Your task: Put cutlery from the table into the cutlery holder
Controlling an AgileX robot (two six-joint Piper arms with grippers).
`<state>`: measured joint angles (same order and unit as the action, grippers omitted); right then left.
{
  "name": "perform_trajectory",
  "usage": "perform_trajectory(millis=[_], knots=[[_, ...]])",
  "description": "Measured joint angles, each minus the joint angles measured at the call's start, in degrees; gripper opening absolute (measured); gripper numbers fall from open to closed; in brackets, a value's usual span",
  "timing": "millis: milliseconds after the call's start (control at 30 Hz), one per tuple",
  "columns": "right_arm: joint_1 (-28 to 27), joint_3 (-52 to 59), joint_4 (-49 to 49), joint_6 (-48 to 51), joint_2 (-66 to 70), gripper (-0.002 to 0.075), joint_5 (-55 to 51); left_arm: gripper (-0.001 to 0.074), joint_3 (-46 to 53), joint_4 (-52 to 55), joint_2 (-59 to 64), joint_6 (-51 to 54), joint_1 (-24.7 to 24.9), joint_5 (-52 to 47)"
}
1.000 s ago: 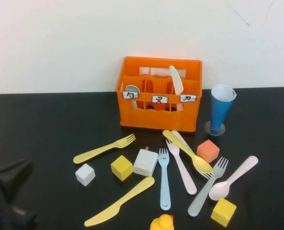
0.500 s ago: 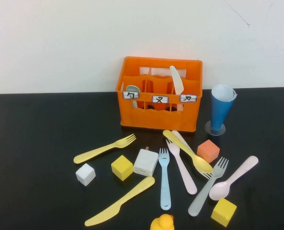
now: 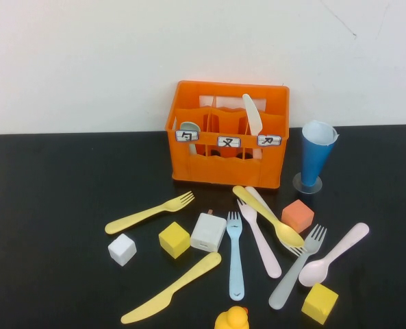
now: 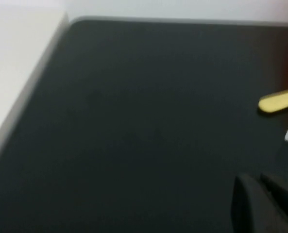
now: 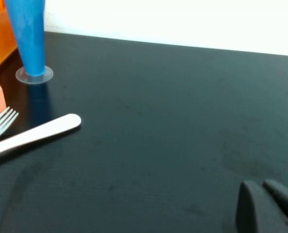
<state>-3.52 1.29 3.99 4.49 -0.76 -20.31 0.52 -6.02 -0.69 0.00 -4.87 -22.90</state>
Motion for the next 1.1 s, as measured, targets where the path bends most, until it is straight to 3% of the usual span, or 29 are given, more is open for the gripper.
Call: perform_trajectory(millis=[100, 367, 1100], knots=[[0.0, 0.0, 0.0, 0.0, 0.0, -0.0003, 0.0, -0.0001, 0.3, -1.2, 0.0, 0.9, 0.3, 1.9], [0.0, 0.0, 0.0, 0.0, 0.0, -0.0003, 0.0, -0.0001, 0.5, -1.3, 0.0, 2.2, 6.5, 2.9], [0.0, 0.0, 0.0, 0.0, 0.0, -0.0003, 0.0, -0.0001, 0.5, -1.3, 0.0, 2.6, 6.9, 3.1]])
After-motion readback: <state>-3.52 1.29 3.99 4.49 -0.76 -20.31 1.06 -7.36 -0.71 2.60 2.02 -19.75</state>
